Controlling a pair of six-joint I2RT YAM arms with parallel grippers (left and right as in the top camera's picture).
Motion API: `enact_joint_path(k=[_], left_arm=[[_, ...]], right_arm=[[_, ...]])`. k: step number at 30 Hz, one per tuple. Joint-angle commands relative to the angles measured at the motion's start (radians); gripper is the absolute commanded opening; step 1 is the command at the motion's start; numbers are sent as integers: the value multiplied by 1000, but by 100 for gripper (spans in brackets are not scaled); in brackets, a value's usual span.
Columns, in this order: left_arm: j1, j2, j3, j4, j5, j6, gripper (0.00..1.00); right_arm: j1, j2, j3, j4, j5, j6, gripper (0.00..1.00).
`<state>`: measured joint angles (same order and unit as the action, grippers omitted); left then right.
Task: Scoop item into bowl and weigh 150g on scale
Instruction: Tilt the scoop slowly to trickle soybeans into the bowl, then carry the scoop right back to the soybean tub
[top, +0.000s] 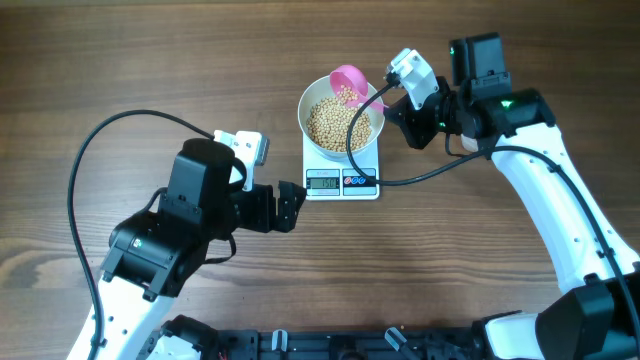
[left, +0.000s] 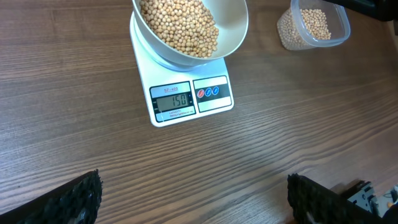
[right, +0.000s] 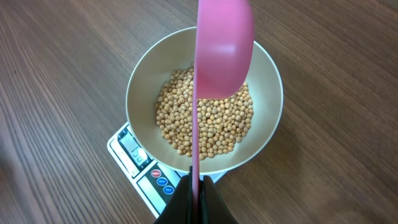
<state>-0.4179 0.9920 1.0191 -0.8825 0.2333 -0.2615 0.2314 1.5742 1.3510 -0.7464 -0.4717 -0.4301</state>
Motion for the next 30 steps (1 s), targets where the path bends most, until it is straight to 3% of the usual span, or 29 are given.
enact_joint_path(k=[1, 16, 23, 30], left_arm=[[-6, 3, -5, 0, 9, -9, 100], [-6, 3, -5, 0, 9, -9, 100], [-6, 3, -5, 0, 9, -8, 100], [-6, 3, -5, 0, 9, -8, 100]], right_arm=[[7, -12, 17, 10, -34, 65, 4], [-34, -14, 18, 51, -151, 388, 4], [-309, -15, 18, 108, -486, 496, 4], [-623, -17, 18, 17, -513, 524, 4]])
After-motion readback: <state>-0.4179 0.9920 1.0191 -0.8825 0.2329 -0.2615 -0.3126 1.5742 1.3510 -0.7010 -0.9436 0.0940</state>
